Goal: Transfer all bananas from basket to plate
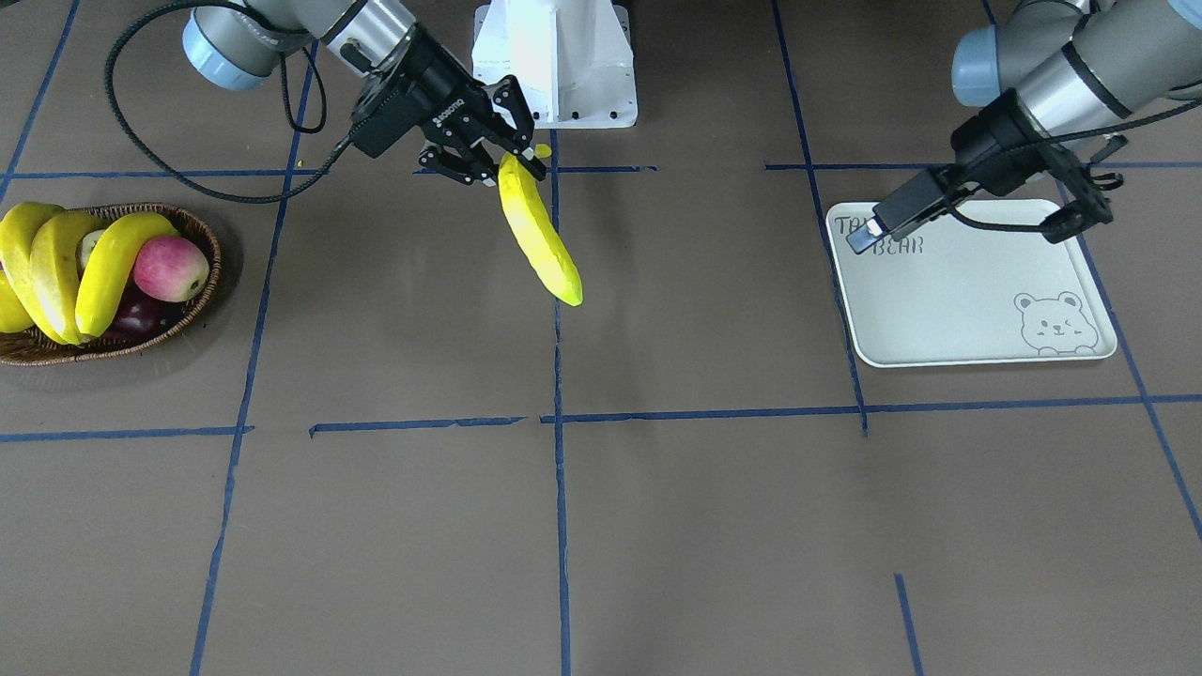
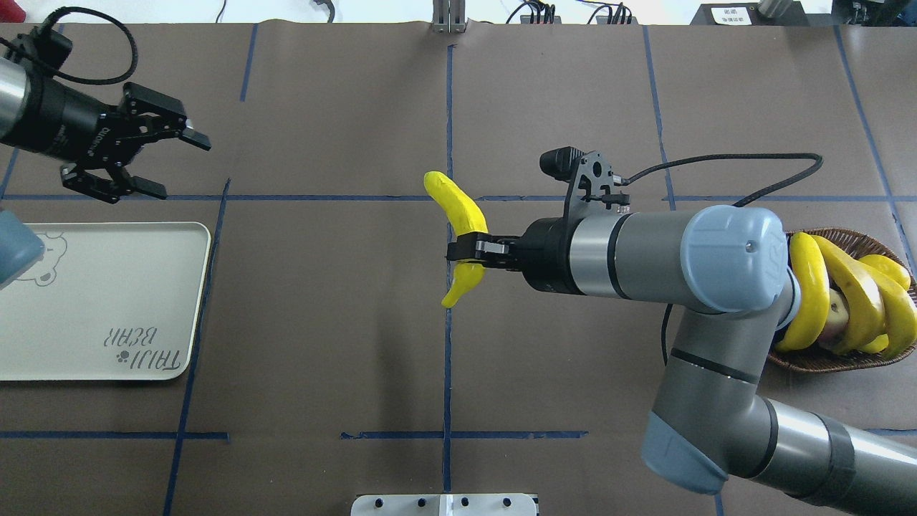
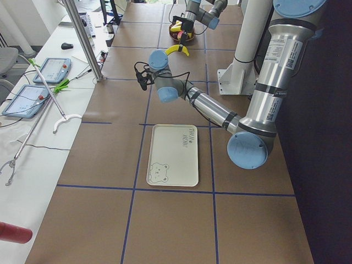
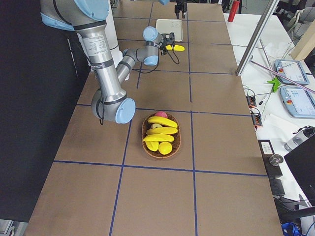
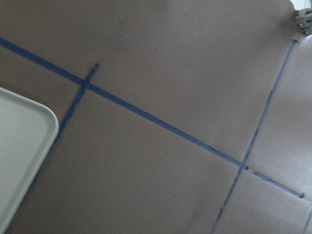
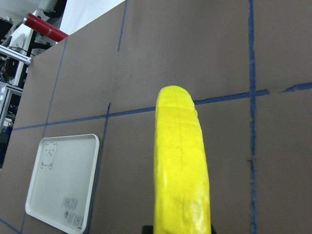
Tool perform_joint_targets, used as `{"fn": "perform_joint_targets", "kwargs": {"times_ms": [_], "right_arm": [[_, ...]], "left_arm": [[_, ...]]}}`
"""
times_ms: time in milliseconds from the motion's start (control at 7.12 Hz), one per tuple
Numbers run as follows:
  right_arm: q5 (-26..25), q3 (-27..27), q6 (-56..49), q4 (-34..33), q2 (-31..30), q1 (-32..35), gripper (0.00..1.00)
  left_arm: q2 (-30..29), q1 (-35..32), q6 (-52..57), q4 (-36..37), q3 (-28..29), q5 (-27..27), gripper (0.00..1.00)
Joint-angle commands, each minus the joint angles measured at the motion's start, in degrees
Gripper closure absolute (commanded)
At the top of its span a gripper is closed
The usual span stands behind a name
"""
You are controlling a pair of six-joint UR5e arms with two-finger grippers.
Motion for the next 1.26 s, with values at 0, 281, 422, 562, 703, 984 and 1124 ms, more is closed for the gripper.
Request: {"fn": "perform_joint_targets", "kwargs": {"times_ms": [0, 281, 422, 562, 703, 984, 1124], "right_arm": [[-5.0, -1.7, 2.6, 0.2, 3.3, -3.9, 1.0], [-5.4, -3.6, 2.4, 0.1, 5.4, -4.8, 1.0], [-7.8, -3.6, 2.4, 0.0, 6.1, -6.3, 1.0], [-10.6, -3.8, 1.9, -0.4, 8.0, -7.9, 1.0], [-11.0, -3.9, 1.6, -0.5, 8.4, -8.3, 1.0], [-11.2, -4.2, -2.9, -0.6, 8.8, -9.1, 0.99], [-11.6, -4.4, -3.6, -0.6, 8.8, -9.2, 1.0]], "left_arm": [[-8.6, 7.8, -14.0, -0.8, 0.3, 4.9, 0.0], [-10.3, 11.1, -14.4, -0.5, 0.9, 7.5, 0.0], [-10.4, 11.3, -14.3, -0.4, 1.4, 8.1, 0.0], [-10.6, 12.5, -14.4, -0.4, 1.6, 9.3, 0.0], [-11.2, 14.5, -14.5, -0.2, 1.7, 12.1, 0.0], [-11.2, 16.5, -14.4, -0.2, 1.8, 13.8, 0.0], [-10.9, 17.5, -14.3, -0.2, 1.9, 13.8, 0.0]]}}
